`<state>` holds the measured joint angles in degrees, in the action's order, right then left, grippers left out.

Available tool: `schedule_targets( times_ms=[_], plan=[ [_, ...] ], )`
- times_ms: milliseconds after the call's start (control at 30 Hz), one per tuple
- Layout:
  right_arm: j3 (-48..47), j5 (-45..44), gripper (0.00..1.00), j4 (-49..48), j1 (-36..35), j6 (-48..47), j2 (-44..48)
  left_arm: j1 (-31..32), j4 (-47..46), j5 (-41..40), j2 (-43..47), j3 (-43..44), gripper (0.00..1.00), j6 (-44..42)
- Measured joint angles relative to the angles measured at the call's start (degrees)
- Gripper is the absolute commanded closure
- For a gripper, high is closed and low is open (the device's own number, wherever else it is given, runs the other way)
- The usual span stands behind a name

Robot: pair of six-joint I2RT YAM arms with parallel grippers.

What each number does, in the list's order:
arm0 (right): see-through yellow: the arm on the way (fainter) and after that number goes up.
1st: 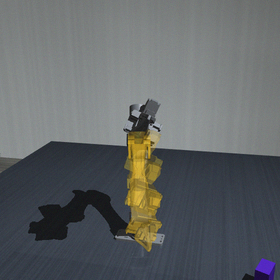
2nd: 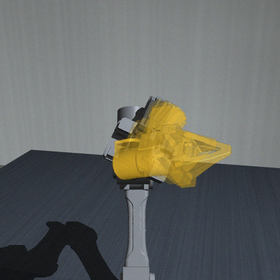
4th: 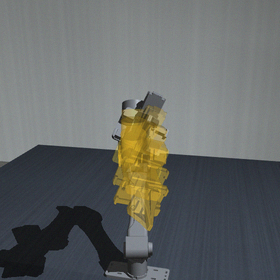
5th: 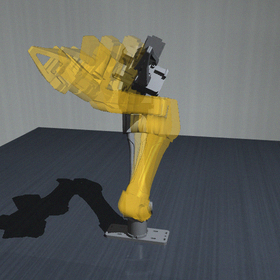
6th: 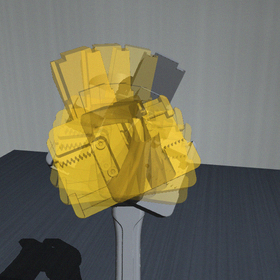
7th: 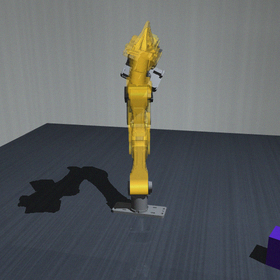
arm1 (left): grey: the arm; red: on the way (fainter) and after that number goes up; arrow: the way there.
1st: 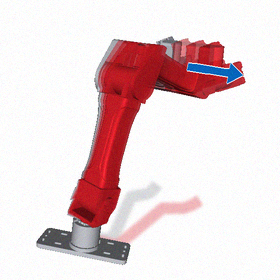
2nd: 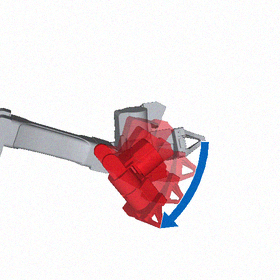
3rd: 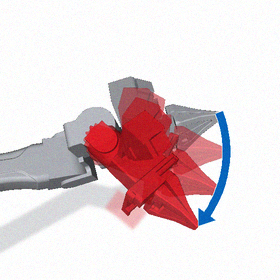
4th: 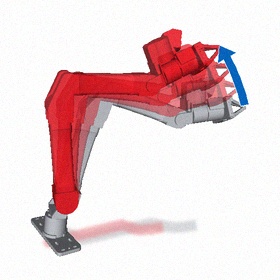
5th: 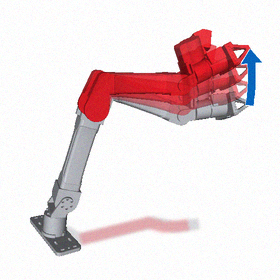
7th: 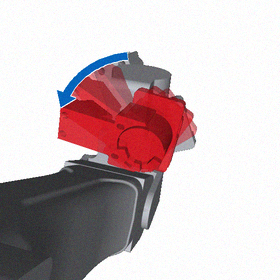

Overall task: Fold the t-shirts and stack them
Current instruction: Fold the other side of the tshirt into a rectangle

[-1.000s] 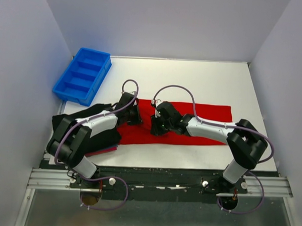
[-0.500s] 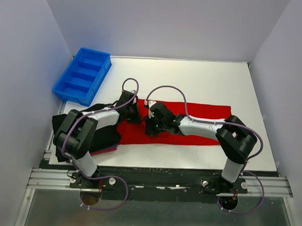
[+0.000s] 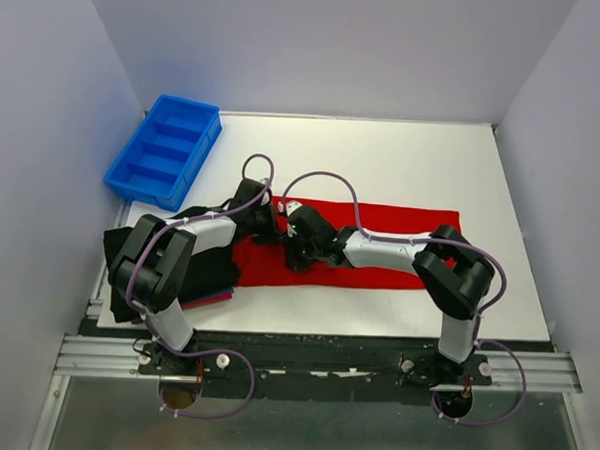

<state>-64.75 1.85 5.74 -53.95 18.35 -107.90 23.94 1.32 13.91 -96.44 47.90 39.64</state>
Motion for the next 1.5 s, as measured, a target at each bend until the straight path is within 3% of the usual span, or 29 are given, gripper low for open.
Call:
schedule_targets(
  times_ms=[300,533,1000,1133,1367,1500],
  plan=[
    [-0.72,-5.14,0.70,0.94,-0.42,-0.02,-0.33,0.00,-0.07,0.33,-0.02,0.00,0.97,-0.24],
    [-1.33,-8.33,0.94,1.88,-1.60,-0.42,-0.66,0.00,-0.09,0.39,-0.02,0.00,0.97,-0.42],
    [-1.42,-8.61,0.99,4.42,-1.75,0.04,3.19,0.00,-0.07,0.46,0.37,-0.28,0.97,-0.42],
    [-1.07,-7.02,0.99,5.20,-1.75,0.07,6.93,0.02,0.17,0.44,1.60,-1.14,0.87,-0.44],
    [-0.90,-4.04,0.99,7.74,-1.75,0.17,10.12,0.74,1.38,0.24,5.57,-2.32,0.55,-0.20],
    [-0.79,-1.88,0.99,9.51,-1.77,0.22,10.40,1.70,2.34,-0.22,10.10,-3.76,0.51,0.44]
  ],
)
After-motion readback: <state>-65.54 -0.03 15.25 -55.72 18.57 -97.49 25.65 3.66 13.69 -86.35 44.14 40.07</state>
